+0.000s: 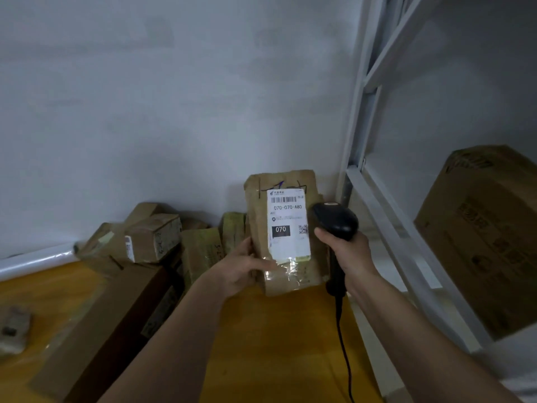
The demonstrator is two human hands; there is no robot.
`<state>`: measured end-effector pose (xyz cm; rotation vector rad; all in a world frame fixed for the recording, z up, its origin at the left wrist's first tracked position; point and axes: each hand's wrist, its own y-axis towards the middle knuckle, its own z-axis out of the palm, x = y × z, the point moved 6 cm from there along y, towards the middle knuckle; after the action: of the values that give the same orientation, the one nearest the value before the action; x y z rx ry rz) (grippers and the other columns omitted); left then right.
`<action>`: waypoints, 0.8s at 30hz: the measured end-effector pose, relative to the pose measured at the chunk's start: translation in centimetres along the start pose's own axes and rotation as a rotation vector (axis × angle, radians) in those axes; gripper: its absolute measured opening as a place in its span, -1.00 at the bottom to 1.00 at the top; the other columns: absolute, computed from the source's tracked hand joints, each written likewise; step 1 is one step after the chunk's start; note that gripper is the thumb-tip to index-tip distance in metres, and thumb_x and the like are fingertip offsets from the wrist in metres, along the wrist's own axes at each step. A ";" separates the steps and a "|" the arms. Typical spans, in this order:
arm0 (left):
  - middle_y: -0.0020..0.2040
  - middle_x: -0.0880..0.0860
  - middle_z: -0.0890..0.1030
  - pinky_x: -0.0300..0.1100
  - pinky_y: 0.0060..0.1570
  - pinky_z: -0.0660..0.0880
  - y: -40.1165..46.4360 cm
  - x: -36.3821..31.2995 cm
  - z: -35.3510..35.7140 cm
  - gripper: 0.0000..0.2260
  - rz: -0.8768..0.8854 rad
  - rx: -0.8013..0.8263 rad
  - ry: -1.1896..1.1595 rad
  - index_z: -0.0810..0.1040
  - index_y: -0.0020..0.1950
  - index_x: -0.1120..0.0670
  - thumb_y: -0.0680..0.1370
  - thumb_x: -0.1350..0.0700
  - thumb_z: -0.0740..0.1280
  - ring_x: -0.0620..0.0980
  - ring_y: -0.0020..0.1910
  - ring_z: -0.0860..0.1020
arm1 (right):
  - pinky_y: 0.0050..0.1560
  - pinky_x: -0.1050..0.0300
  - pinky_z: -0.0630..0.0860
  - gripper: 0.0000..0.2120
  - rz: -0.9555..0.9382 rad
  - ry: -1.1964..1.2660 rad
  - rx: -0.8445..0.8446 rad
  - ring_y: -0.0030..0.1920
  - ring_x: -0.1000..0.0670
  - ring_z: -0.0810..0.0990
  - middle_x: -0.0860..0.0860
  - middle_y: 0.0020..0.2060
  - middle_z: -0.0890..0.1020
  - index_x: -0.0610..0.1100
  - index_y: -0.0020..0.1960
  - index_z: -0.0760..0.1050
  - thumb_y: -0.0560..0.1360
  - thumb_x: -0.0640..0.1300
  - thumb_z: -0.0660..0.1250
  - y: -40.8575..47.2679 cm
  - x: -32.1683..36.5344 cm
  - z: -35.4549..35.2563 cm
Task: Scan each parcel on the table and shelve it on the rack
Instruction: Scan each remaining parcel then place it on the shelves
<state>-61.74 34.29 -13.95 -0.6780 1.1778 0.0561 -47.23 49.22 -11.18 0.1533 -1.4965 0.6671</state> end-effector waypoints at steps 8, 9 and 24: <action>0.17 0.10 0.62 0.27 0.05 0.55 -1.4 -1.6 -1.1 -0.28 0.084 -0.269 -0.087 0.40 0.37 0.08 0.26 0.32 0.56 0.20 0.14 0.59 | -0.42 0.49 0.42 -0.85 -0.293 -0.195 0.156 -0.32 0.36 0.58 0.19 -0.37 0.66 0.09 -0.19 0.59 0.35 -0.06 0.55 -3.8 3.9 2.4; 0.16 0.09 0.62 0.26 0.03 0.57 -1.5 -2.1 -1.3 -0.30 0.107 -0.299 -0.104 0.40 0.37 0.07 0.28 0.34 0.56 0.20 0.14 0.59 | -0.42 0.46 0.44 -0.89 -0.325 -0.196 0.165 -0.35 0.28 0.61 0.15 -0.39 0.66 0.05 -0.21 0.61 0.36 -0.06 0.54 -4.3 4.3 2.5; 0.19 0.07 0.53 -0.03 -0.43 0.59 -1.5 -4.5 -3.6 -0.13 0.171 -0.406 -0.084 0.30 0.46 0.05 0.22 0.32 0.57 0.16 0.06 0.56 | -0.39 0.10 0.50 -0.68 -0.375 -0.364 0.327 -0.49 -0.03 0.53 -0.02 -0.52 0.57 -0.14 -0.35 0.55 0.45 0.05 0.44 -8.0 6.3 3.7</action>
<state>-65.96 32.59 -10.18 -0.9183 1.1513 0.4737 -46.87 42.84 -2.42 0.8220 -1.6336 0.5923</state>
